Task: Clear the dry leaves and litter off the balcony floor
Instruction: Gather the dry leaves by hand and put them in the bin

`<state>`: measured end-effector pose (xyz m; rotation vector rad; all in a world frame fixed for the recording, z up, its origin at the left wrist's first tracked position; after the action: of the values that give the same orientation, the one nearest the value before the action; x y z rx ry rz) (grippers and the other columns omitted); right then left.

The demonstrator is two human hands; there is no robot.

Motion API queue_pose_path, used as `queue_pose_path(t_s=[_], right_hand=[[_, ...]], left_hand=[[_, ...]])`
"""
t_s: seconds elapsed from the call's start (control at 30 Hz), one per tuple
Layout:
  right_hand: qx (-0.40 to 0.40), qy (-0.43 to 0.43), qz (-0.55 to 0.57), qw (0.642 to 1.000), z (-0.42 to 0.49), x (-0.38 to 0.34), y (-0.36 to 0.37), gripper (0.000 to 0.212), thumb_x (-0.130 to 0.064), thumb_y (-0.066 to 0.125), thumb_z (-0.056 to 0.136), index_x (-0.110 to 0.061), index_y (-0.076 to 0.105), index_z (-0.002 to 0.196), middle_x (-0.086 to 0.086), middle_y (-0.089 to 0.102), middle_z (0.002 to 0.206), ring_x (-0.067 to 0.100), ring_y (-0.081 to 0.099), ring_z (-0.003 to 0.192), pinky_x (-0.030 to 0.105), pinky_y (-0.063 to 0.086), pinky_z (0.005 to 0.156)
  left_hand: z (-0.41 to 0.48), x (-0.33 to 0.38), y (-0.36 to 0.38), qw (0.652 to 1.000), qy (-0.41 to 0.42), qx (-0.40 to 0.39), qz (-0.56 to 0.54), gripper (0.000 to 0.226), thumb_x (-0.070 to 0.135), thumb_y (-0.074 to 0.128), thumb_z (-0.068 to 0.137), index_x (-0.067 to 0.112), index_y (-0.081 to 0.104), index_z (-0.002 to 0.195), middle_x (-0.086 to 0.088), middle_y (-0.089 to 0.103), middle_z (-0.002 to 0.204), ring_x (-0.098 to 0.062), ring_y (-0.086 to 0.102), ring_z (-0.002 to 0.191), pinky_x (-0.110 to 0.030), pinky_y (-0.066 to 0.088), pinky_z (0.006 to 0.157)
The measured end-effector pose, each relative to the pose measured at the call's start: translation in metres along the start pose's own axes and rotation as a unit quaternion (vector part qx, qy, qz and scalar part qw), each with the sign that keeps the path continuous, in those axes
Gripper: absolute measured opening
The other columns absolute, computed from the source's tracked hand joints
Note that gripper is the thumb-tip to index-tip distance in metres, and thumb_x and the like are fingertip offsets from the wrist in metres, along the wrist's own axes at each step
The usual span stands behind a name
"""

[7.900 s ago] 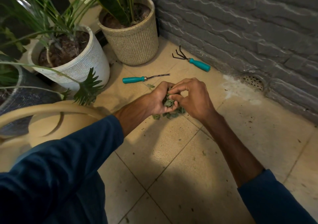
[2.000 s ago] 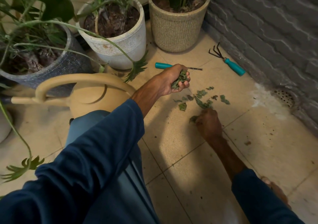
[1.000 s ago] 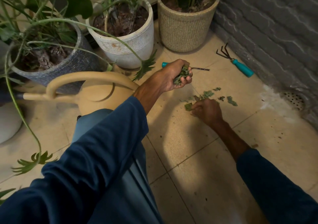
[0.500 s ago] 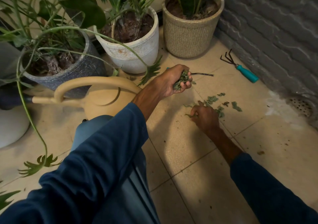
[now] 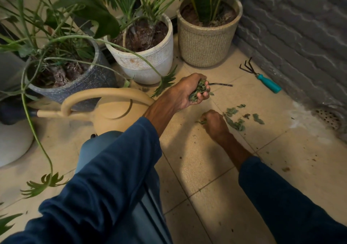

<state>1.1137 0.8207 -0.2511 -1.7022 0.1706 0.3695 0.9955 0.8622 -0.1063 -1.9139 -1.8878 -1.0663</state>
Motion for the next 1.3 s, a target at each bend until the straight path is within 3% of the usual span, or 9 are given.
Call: queue_pose_path(t_s=[0.17,0.33,0.53,0.67,0.97,1.1,1.17,1.23,1.3], right_hand=[[-0.013,0.015,-0.02,1.0,-0.027,-0.001,0.014,0.02,-0.002,0.063,0.091,-0.014,0.068,0.105,0.008,0.068,0.102,0.025,0.067,0.093,0.027,0.046,0.071],[0.008,0.041,0.053,0.998,-0.033,0.026,0.001,0.018,-0.004,0.073,0.085,-0.015,0.079,0.098,0.004,0.077,0.095,0.02,0.072,0.086,0.027,0.055,0.079],[0.032,0.07,0.067,0.995,-0.002,0.051,-0.03,0.014,-0.003,0.078,0.083,-0.014,0.08,0.091,0.003,0.075,0.085,0.015,0.068,0.074,0.023,0.055,0.072],[0.0,0.092,0.051,0.994,0.005,0.048,-0.024,0.014,-0.001,0.075,0.084,-0.015,0.078,0.087,0.005,0.073,0.088,0.018,0.068,0.078,0.025,0.054,0.072],[0.07,0.097,0.048,0.992,-0.033,0.051,-0.014,0.023,-0.001,0.064,0.089,-0.017,0.075,0.102,0.01,0.075,0.095,0.031,0.07,0.088,0.038,0.058,0.075],[0.063,0.093,0.097,0.989,-0.023,0.054,-0.019,0.014,-0.02,0.067,0.093,-0.02,0.079,0.1,0.003,0.077,0.094,0.026,0.07,0.086,0.032,0.056,0.076],[0.058,0.047,0.12,0.99,-0.011,0.049,-0.023,0.031,-0.038,0.058,0.098,-0.016,0.08,0.093,0.002,0.075,0.084,0.022,0.069,0.077,0.025,0.051,0.069],[0.052,0.039,0.116,0.991,0.001,0.044,-0.023,0.016,-0.025,0.072,0.09,-0.011,0.08,0.094,0.006,0.075,0.087,0.022,0.07,0.08,0.026,0.054,0.072],[0.04,0.055,0.085,0.994,0.007,0.041,-0.017,0.02,-0.01,0.081,0.081,-0.01,0.079,0.1,0.008,0.074,0.099,0.023,0.07,0.09,0.029,0.057,0.082]], left_hand=[[-0.001,0.002,-0.001,1.0,0.003,-0.002,-0.001,0.032,0.025,0.041,0.106,0.018,0.051,0.076,0.002,0.053,0.061,-0.009,0.048,0.046,-0.013,0.031,0.033],[-0.002,0.001,0.002,1.0,0.002,-0.002,0.001,0.032,0.025,0.041,0.106,0.018,0.052,0.077,0.002,0.054,0.062,-0.009,0.049,0.047,-0.013,0.032,0.033],[-0.006,0.002,0.005,1.0,-0.001,-0.004,0.007,0.032,0.025,0.041,0.106,0.019,0.052,0.077,0.002,0.054,0.06,-0.009,0.049,0.045,-0.013,0.032,0.033],[-0.007,0.002,0.006,1.0,-0.001,-0.003,0.0,0.032,0.025,0.041,0.106,0.018,0.051,0.077,0.002,0.053,0.06,-0.009,0.049,0.044,-0.013,0.032,0.032],[-0.009,0.004,0.008,1.0,0.003,-0.001,0.005,0.034,0.025,0.04,0.107,0.018,0.052,0.076,0.002,0.053,0.062,-0.009,0.048,0.045,-0.013,0.031,0.033],[-0.01,0.003,0.009,1.0,0.003,0.0,0.01,0.033,0.025,0.041,0.107,0.019,0.051,0.076,0.002,0.053,0.061,-0.009,0.048,0.046,-0.012,0.03,0.033],[-0.01,0.003,0.01,1.0,0.002,0.0,0.014,0.033,0.025,0.041,0.106,0.019,0.051,0.076,0.003,0.052,0.061,-0.009,0.048,0.046,-0.013,0.031,0.033],[-0.01,0.003,0.01,1.0,0.0,0.001,0.014,0.032,0.025,0.041,0.106,0.019,0.05,0.076,0.003,0.053,0.06,-0.009,0.048,0.046,-0.013,0.031,0.033],[-0.01,0.003,0.01,1.0,-0.002,0.001,0.013,0.032,0.026,0.041,0.106,0.019,0.05,0.076,0.003,0.053,0.059,-0.009,0.048,0.045,-0.013,0.03,0.033]])
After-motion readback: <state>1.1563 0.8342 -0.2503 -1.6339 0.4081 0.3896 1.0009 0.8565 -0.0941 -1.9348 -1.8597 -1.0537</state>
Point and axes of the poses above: each hand's wrist, its own z-axis towards the middle knuckle, its own y-axis out of the palm, x = y × z, the point moved 4 cm from there along z, towards the middle knuckle
